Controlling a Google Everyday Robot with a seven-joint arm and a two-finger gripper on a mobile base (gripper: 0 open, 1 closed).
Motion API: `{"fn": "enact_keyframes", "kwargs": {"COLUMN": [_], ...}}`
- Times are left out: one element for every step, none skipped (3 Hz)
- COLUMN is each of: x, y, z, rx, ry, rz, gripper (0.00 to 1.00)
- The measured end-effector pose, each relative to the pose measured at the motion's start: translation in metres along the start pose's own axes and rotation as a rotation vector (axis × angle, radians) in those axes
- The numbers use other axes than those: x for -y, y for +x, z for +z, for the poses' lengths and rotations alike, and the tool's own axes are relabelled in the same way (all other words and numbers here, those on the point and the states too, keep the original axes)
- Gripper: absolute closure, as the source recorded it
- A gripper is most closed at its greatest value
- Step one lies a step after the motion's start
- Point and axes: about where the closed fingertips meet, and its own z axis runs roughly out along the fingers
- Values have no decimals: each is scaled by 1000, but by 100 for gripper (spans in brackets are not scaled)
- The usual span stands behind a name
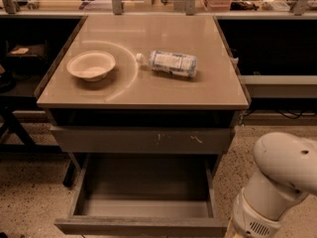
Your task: Close middle drawer
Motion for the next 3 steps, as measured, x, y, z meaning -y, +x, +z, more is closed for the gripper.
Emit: {"fn": "enact_keyframes", "kwargs": {"x": [0,-1,3], "y": [2,1,-9], "z": [3,16,67], "rx": [-2,25,71], "ry": [-8,-40,-121], "rz": [2,-19,-30], "gripper": [100,100,100]}}
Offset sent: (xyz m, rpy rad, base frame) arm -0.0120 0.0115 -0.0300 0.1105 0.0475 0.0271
